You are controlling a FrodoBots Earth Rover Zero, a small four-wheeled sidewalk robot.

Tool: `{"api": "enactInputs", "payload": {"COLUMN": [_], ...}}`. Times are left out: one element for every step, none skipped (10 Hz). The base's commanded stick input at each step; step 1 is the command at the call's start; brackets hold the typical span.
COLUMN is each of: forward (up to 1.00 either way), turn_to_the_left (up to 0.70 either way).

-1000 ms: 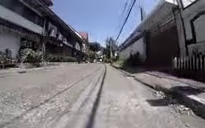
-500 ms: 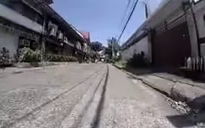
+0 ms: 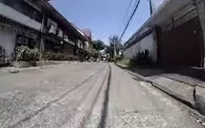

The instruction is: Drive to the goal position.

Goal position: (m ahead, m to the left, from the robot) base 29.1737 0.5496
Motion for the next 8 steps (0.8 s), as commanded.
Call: {"api": "enactInputs", "payload": {"forward": [1.00, 1.00, 1.00, 1.00, 1.00, 1.00, 1.00, 1.00], "turn_to_the_left": [0.00, 0.00, 0.00, 0.00, -0.16, -0.40, -0.40, -0.37]}}
